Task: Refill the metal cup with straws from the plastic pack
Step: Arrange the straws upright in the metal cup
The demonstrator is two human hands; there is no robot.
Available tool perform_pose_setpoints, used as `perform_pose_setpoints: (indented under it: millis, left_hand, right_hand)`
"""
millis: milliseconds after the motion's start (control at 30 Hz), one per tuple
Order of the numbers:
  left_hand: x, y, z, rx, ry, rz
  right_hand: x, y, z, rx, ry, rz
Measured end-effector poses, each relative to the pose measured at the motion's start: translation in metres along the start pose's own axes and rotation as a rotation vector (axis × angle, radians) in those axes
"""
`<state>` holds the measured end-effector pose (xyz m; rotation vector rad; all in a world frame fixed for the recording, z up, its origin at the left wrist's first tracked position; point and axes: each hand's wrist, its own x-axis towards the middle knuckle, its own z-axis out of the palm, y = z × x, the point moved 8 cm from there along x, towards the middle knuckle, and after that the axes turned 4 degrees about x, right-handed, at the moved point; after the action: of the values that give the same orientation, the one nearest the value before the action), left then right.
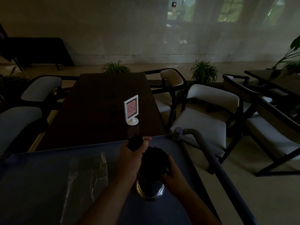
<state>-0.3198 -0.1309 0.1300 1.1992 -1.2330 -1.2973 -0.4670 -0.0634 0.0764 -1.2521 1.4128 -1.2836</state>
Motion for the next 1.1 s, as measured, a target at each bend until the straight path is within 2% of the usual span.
perform_pose_setpoints:
  millis: [133,500,767,933,1000,1100]
  left_hand:
    - [0.000,0.025,-0.007,-0.035,0.020,0.039]
    - [-0.001,0.071,-0.026,-0.104,0.074,0.153]
    - [-0.002,0.115,-0.040,-0.255,0.071,0.238]
    - [-0.008,0.149,-0.053,-0.366,0.063,0.390]
    - [-0.010,0.160,-0.056,-0.441,0.035,0.449]
    - [-0.010,0.167,-0.055,-0.599,-0.012,0.454]
  right_hand:
    - [-0.004,-0.011,-0.004,0.037,-0.062,0.063]
    - [-0.010,-0.071,-0.030,0.079,0.073,0.021]
    - [-0.011,-0.116,-0.058,0.212,0.360,-0.149]
    - [-0.035,-0.132,-0.068,0.235,0.620,-0.284]
    - [-0.037,-0.133,-0.052,0.304,0.572,-0.254]
    - [-0.030,-0.124,0.004,0.405,0.263,-0.051]
